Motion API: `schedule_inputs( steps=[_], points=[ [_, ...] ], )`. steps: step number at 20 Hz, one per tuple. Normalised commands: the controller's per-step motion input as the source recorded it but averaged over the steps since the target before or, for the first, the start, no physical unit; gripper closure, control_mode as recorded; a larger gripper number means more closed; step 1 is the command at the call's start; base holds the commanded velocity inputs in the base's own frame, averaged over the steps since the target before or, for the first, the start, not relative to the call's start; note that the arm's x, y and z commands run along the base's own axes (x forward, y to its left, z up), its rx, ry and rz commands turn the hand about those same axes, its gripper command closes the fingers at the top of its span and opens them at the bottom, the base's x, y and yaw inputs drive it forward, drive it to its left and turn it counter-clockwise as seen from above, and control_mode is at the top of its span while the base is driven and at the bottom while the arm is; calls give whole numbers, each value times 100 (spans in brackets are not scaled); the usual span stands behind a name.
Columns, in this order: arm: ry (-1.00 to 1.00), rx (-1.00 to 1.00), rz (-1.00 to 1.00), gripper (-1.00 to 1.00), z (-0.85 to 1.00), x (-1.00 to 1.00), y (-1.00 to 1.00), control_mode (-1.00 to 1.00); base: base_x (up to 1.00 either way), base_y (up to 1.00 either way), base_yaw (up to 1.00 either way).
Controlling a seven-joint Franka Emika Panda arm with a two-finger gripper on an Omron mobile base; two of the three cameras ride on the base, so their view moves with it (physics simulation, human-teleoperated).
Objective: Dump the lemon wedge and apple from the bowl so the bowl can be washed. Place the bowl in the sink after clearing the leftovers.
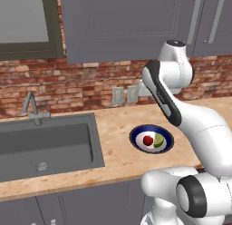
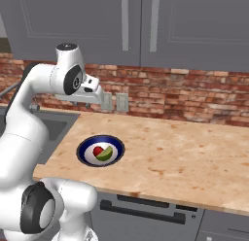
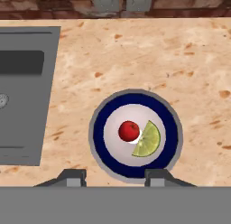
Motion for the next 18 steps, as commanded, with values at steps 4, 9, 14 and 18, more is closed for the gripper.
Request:
schedule_inputs(
  steps=[4,9,14,18],
  points=[
    [0,0,-4,-100,0,-12,1,-100,0,0,0],
    [0,2,-4,-100,-7,-20,-21,-100,0,0,0],
    [0,7,-13,-100,-42,-35,-86,-100,0,0,0],
    [0,10,-21,-100,-60,-47,-81,-100,0,0,0]
  ],
)
